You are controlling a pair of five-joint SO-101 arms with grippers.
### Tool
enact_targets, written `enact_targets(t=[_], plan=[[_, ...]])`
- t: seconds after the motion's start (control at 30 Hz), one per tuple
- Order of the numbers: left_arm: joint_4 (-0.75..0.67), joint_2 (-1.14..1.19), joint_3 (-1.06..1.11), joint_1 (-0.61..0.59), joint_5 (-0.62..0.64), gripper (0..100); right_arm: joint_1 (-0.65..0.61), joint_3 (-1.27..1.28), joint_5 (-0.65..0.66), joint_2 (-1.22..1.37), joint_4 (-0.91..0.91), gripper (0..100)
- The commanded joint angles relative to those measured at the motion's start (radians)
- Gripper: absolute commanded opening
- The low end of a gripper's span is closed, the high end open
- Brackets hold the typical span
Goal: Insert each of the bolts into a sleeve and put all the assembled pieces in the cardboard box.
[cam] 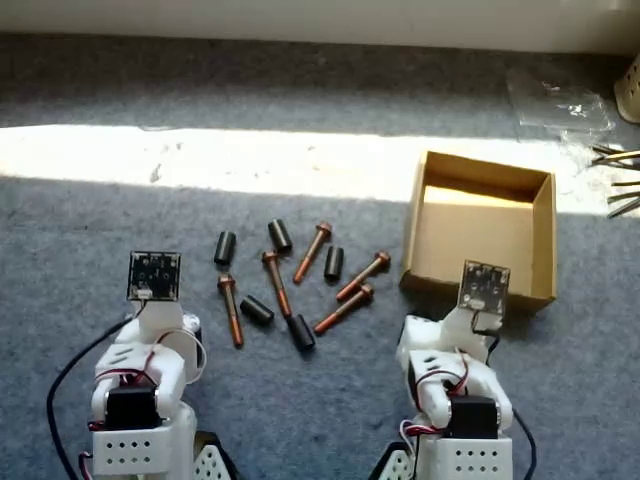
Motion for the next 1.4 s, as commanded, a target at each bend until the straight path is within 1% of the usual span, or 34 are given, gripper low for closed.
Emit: enact_targets(t=[0.0, 0.13, 0.23, 0.3, 0.43, 0.6, 0.8, 0.9, 1.03, 1.13, 1.2, 1.27, 1.37], plan=[[-0.077, -0.013, 0.016, -0.018, -0.002, 1, -0.007, 0.114, 0.146, -0.008, -0.110, 0.9], [-0.072, -0.012, -0.015, -0.027, -0.012, 1, -0.004, 0.114, 0.327, -0.008, -0.134, 0.9], [-0.075, -0.012, -0.059, -0.097, -0.140, 1, -0.004, 0.111, 0.419, -0.008, -0.133, 0.9], [-0.077, -0.013, -0.082, -0.137, -0.204, 1, -0.004, 0.085, 0.459, -0.008, -0.137, 0.9], [-0.074, -0.010, -0.137, -0.150, -0.212, 1, -0.004, -0.041, 0.493, -0.007, -0.102, 0.9], [-0.063, -0.008, -0.242, -0.148, -0.212, 1, -0.004, -0.271, 0.568, -0.004, 0.036, 1.0], [0.018, -0.007, -0.395, -0.143, -0.213, 1, -0.004, -0.489, 0.568, -0.001, 0.145, 1.0], [0.060, 0.028, -0.481, -0.104, -0.213, 1, -0.004, -0.565, 0.526, 0.058, 0.179, 1.0], [0.064, 0.225, -0.611, -0.058, -0.281, 1, -0.005, -0.705, 0.480, 0.265, 0.203, 1.0], [0.064, 0.410, -0.685, -0.054, -0.285, 1, -0.008, -0.800, 0.474, 0.458, 0.225, 1.1], [0.063, 0.513, -0.720, -0.054, -0.285, 1, -0.010, -0.858, 0.448, 0.585, 0.234, 2.2], [0.063, 0.604, -0.754, -0.038, -0.285, 1, -0.012, -0.917, 0.419, 0.705, 0.236, 6.6], [0.063, 0.714, -0.783, 0.013, -0.279, 1, -0.077, -0.980, 0.419, 0.877, 0.237, 15.7]])
